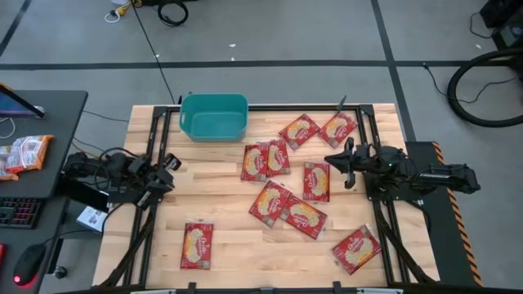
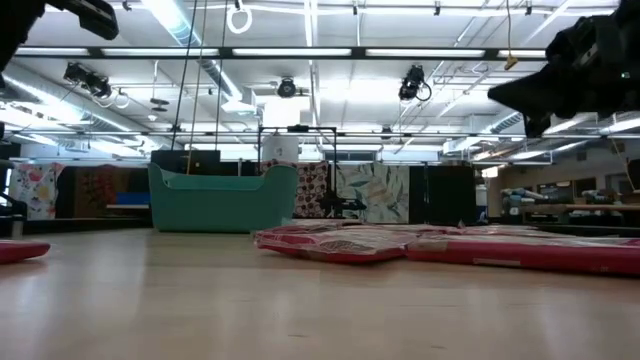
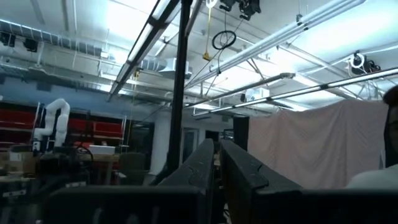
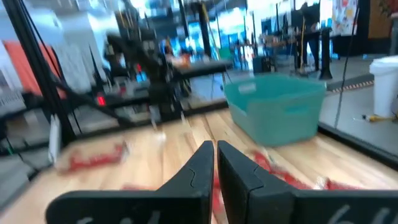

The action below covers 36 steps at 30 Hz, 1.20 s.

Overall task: Sort popcorn bags into baskets
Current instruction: Put the popcorn bag into the blue bin

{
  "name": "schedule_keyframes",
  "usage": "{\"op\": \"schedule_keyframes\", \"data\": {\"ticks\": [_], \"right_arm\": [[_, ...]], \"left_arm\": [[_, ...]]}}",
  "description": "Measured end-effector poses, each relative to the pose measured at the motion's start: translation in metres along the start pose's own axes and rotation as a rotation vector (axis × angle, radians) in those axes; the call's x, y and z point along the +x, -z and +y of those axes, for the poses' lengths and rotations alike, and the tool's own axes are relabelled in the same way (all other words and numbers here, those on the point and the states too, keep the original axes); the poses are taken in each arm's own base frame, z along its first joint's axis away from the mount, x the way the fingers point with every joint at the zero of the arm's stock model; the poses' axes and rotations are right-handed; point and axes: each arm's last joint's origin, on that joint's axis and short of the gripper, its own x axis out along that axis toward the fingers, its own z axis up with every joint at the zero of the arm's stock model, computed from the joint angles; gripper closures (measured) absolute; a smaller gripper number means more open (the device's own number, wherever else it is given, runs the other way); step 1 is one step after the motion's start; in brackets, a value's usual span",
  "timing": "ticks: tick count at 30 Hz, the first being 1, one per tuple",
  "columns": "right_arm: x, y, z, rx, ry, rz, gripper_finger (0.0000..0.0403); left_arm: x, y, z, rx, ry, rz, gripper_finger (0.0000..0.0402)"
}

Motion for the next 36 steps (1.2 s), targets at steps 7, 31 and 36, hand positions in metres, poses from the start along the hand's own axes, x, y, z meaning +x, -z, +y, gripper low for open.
{"op": "schedule_keyframes", "data": {"ticks": [7, 31, 36], "right_arm": [[-0.001, -0.012, 0.002, 0.135, -0.029, -0.121, 0.0376], [0.006, -0.015, 0.005, 0.157, -0.108, -0.132, 0.0376], [0.011, -0.01, 0.006, 0.156, -0.144, -0.065, 0.0376]], "left_arm": [[-0.001, 0.001, 0.007, -0.143, -0.239, -0.044, 0.0367], [0.047, 0.014, 0.029, -0.185, -0.723, 0.41, 0.0367], [0.07, 0.015, 0.034, -0.192, -0.772, 0.52, 0.0365]]}}
